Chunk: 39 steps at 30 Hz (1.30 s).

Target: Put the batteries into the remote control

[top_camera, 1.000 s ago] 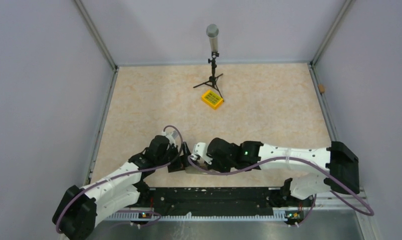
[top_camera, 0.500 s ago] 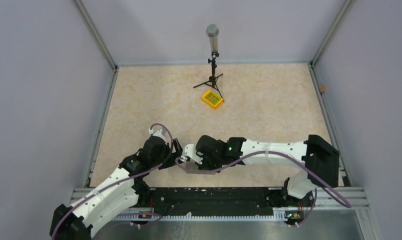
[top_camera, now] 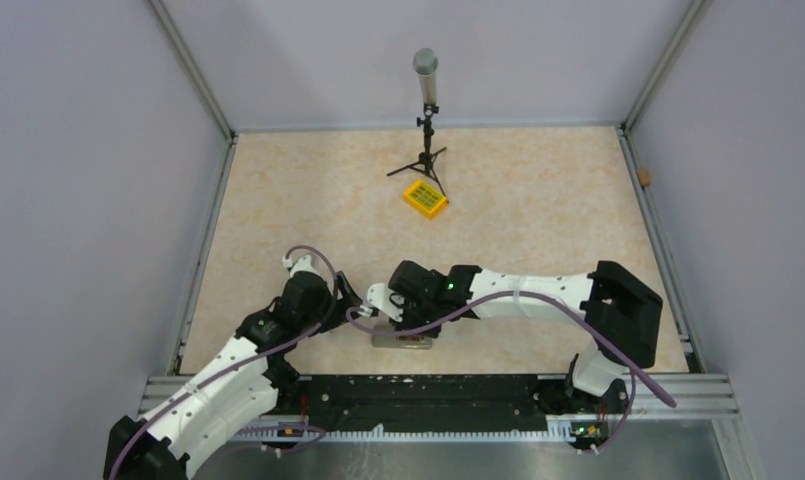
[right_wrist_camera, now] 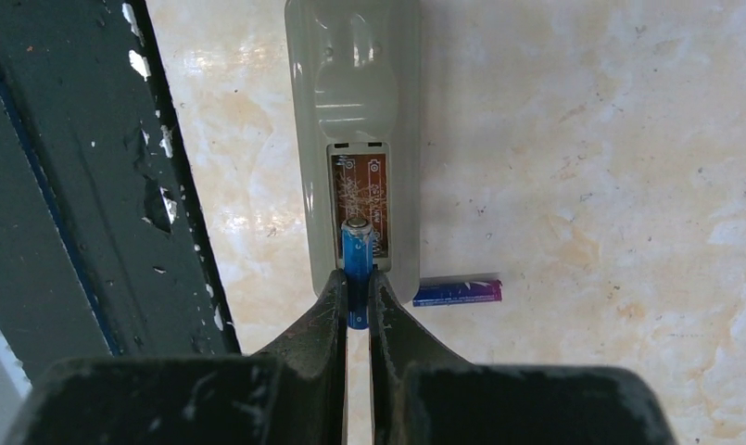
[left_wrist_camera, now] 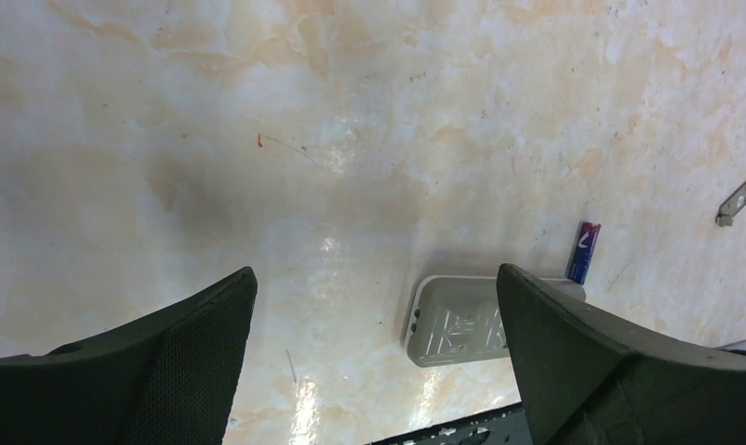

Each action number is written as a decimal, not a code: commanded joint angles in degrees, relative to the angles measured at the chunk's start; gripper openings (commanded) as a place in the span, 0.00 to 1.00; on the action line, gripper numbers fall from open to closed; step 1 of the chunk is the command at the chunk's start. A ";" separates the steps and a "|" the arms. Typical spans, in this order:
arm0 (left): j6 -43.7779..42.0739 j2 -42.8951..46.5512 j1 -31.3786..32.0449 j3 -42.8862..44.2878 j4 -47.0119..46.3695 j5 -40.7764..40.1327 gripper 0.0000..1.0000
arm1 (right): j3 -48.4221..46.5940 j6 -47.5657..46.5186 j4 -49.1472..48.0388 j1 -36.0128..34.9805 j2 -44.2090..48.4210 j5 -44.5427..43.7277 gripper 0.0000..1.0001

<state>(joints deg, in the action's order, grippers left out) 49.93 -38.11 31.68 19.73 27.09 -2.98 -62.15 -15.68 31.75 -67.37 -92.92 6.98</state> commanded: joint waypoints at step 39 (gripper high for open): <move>-2.48 1.24 -7.51 -1.34 -3.19 5.33 0.99 | -4.80 -1.98 -0.83 1.28 -6.55 4.89 0.16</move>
<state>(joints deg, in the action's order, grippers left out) 47.99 -37.50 24.40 19.05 26.04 1.91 -64.49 -16.73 31.35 -66.83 -99.09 10.83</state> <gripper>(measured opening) 0.986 0.152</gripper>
